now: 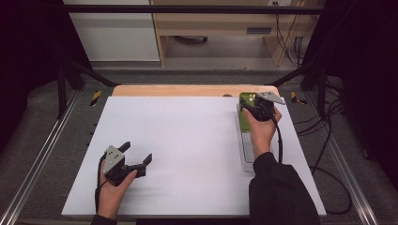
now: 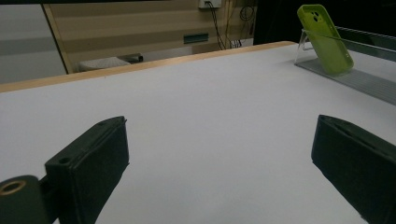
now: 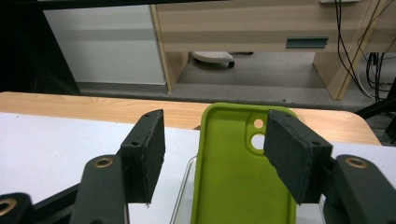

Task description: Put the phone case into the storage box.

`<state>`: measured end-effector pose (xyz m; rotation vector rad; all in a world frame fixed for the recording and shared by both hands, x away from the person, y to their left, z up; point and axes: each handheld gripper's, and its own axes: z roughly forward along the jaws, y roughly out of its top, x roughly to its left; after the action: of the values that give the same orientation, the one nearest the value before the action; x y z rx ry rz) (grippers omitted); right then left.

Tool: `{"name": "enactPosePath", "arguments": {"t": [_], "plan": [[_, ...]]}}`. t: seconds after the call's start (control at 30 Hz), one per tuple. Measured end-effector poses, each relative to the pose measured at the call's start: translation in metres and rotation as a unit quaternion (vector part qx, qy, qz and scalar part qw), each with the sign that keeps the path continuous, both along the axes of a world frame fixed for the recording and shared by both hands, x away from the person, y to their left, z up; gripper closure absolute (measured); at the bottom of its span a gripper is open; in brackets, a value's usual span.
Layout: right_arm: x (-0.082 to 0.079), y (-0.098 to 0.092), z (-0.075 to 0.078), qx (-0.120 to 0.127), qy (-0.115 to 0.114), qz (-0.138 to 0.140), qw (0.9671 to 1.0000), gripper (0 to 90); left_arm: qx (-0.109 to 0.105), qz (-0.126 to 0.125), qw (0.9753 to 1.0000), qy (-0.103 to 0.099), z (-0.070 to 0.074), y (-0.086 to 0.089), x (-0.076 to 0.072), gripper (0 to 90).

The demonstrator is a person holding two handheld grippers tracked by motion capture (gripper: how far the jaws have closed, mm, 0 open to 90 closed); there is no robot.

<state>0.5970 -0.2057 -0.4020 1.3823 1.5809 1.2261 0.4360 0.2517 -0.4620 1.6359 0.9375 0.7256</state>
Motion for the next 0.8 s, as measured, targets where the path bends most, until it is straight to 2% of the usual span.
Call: {"name": "enactPosePath", "arguments": {"t": [0.2, 0.43, 0.63, 0.8], "plan": [[-0.003, -0.004, 0.004, 0.004, 0.0, -0.003, 1.0, 34.6, -0.001, 0.001, 1.0, 0.0, 0.0, 0.001, 0.0, 3.7], [-0.005, -0.006, 0.008, 0.016, 0.009, -0.005, 0.9998, 24.9, 0.0, 0.002, 1.0, 0.0, 0.0, 0.0, 0.0, 3.7], [-0.006, -0.008, 0.013, 0.019, 0.019, 0.002, 0.9996, 16.7, 0.001, 0.004, 1.0, 0.001, 0.0, 0.001, 0.001, 3.6], [-0.007, -0.008, 0.021, 0.019, 0.014, 0.011, 0.9997, 12.2, 0.001, 0.005, 1.0, 0.001, 0.0, 0.0, 0.001, 3.7]]}}
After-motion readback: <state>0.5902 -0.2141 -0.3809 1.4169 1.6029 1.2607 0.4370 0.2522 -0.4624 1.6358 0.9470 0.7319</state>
